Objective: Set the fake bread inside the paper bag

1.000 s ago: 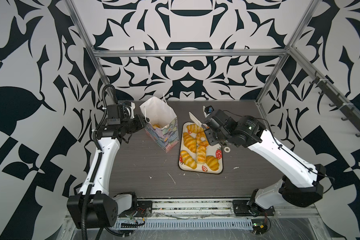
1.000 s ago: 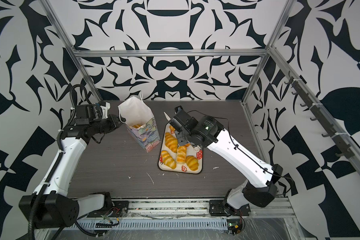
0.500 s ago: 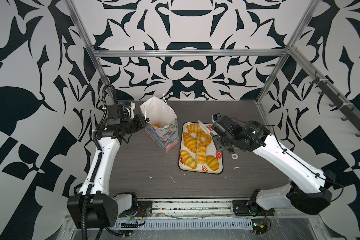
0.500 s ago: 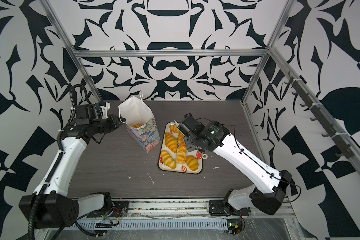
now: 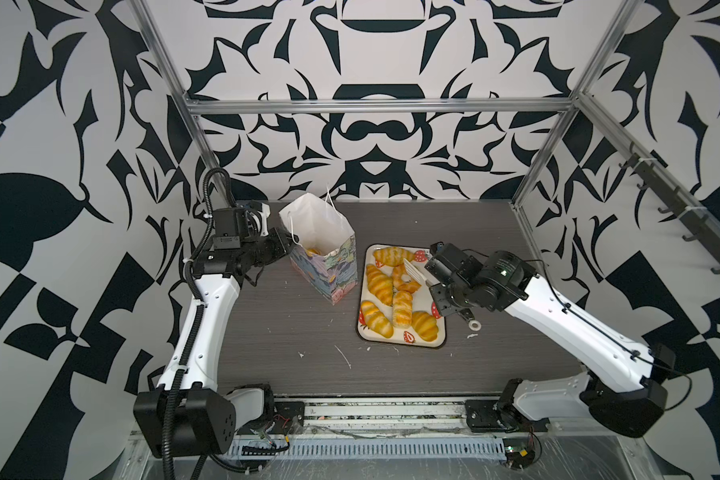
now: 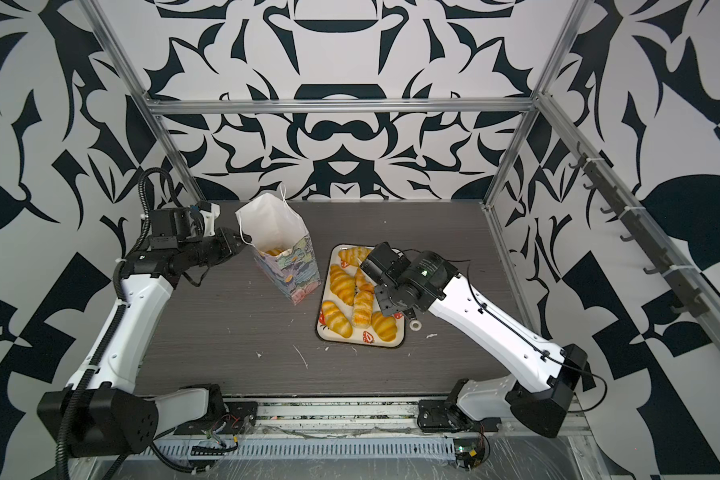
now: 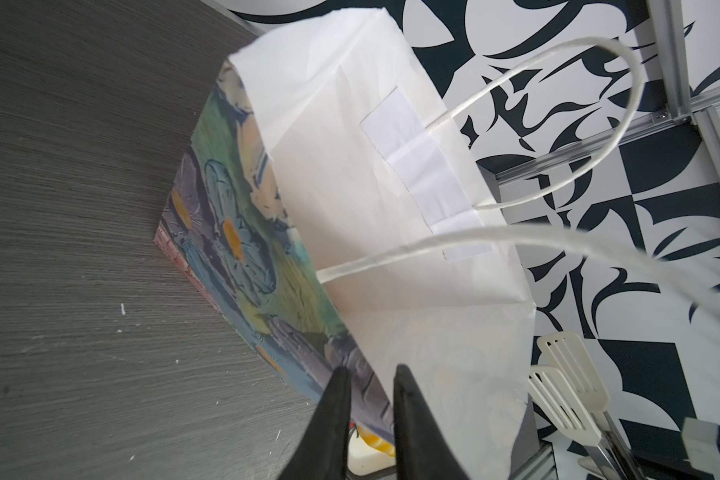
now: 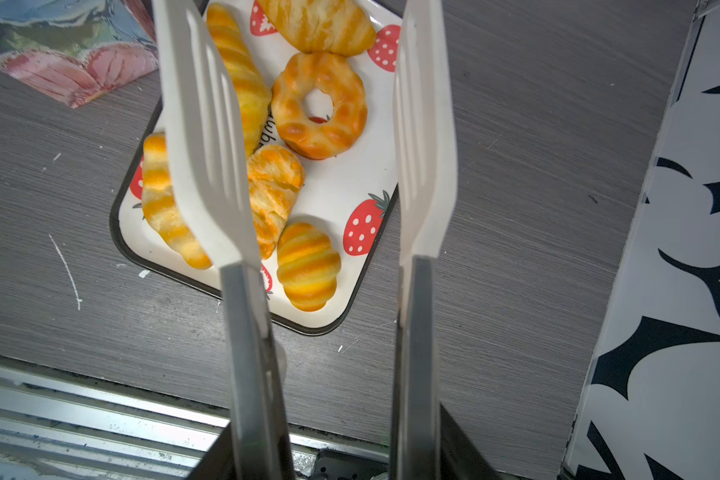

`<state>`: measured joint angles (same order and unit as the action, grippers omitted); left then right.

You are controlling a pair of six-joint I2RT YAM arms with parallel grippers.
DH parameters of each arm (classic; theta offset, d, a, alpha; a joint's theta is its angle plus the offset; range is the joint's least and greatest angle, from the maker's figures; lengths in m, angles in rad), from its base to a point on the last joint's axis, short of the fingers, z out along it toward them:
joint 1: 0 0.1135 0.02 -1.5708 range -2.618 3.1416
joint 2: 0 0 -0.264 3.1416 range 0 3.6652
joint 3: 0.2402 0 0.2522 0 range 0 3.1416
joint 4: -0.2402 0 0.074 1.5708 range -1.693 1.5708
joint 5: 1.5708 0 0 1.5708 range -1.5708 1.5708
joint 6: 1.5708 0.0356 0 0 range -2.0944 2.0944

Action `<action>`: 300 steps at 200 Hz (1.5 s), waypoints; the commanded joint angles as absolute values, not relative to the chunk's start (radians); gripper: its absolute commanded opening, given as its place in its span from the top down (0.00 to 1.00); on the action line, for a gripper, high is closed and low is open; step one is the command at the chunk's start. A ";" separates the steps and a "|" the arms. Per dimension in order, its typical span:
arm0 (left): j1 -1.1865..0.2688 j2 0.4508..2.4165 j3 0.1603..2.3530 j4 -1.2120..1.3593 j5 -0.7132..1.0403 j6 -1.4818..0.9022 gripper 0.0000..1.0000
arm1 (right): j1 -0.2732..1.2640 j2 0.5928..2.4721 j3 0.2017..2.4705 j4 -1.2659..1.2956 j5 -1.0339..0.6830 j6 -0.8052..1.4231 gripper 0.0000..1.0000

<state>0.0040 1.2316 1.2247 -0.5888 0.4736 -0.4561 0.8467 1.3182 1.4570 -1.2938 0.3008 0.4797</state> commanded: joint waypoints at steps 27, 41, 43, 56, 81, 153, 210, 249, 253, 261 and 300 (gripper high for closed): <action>0.000 1.220 1.250 -0.606 0.492 -0.463 0.77 | 0.841 1.274 1.396 -1.287 0.281 0.516 0.45; 0.000 1.221 1.247 -0.604 0.493 -0.465 0.77 | 0.841 1.266 1.371 -1.283 0.278 0.522 0.44; 0.000 1.220 1.246 -0.604 0.494 -0.465 0.77 | 0.841 1.264 1.367 -1.283 0.276 0.524 0.44; 0.000 1.220 1.244 -0.601 0.494 -0.466 0.77 | 0.840 1.254 1.344 -1.278 0.270 0.532 0.44; 0.000 1.221 1.244 -0.600 0.497 -0.469 0.76 | 0.838 1.234 1.303 -1.268 0.255 0.544 0.44; -0.002 1.197 1.221 -0.595 0.461 -0.460 0.74 | 0.835 1.224 1.234 -1.266 0.223 0.563 0.44; -0.002 1.198 1.212 -0.593 0.468 -0.460 0.73 | 0.836 1.202 1.159 -1.253 0.203 0.584 0.44; -0.003 1.203 1.215 -0.591 0.470 -0.461 0.72 | 0.835 1.209 1.114 -1.227 0.146 0.590 0.44; -0.003 1.204 1.215 -0.591 0.470 -0.462 0.72 | 0.836 1.210 1.110 -1.226 0.145 0.591 0.44; -0.003 1.203 1.214 -0.589 0.470 -0.463 0.72 | 0.836 1.212 1.103 -1.224 0.140 0.591 0.44; -0.005 1.209 1.215 -0.589 0.471 -0.462 0.72 | 0.836 1.212 1.072 -1.208 0.126 0.597 0.44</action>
